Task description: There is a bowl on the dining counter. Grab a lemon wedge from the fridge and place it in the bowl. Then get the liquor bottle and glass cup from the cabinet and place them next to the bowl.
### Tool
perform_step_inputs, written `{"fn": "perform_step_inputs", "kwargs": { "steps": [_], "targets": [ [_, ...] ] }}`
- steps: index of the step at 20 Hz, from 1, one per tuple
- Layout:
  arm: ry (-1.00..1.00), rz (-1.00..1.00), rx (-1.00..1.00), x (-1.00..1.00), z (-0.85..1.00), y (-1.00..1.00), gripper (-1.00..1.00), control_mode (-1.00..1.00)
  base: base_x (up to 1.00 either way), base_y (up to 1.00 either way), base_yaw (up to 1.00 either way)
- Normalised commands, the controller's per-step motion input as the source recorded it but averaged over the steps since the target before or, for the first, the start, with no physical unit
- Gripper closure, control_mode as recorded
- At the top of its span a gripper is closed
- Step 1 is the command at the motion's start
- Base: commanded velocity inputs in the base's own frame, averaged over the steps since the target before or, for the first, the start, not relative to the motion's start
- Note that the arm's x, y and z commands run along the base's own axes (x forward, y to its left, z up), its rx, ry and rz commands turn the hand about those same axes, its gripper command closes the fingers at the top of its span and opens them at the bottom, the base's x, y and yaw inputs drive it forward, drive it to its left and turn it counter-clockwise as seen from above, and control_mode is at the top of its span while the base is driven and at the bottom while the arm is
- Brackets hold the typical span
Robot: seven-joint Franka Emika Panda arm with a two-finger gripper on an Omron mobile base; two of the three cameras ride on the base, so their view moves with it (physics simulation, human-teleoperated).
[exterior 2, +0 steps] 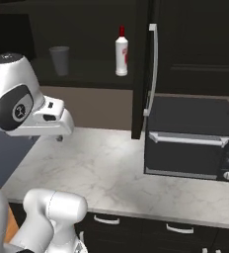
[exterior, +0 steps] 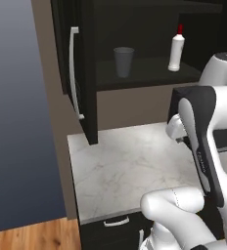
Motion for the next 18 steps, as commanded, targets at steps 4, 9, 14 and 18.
{"fn": "perform_step_inputs", "kwargs": {
  "steps": [4, 9, 14, 18],
  "targets": [
    [-0.24, 0.01, 0.15, -0.30, 0.58, 0.00, -1.00, -1.00, 0.00, 0.00, 0.00],
    [-0.23, 0.00, 0.17, -0.12, 0.56, 0.00, -1.00, -1.00, 0.00, 0.00, 0.00],
    [-0.09, -0.03, 0.14, 0.21, 0.36, 0.00, -1.00, -1.00, 0.00, 0.00, 0.00],
    [-0.04, -0.06, 0.11, 0.50, 0.31, 0.08, -1.00, -1.00, 0.00, 0.00, 0.00]
  ]
}}
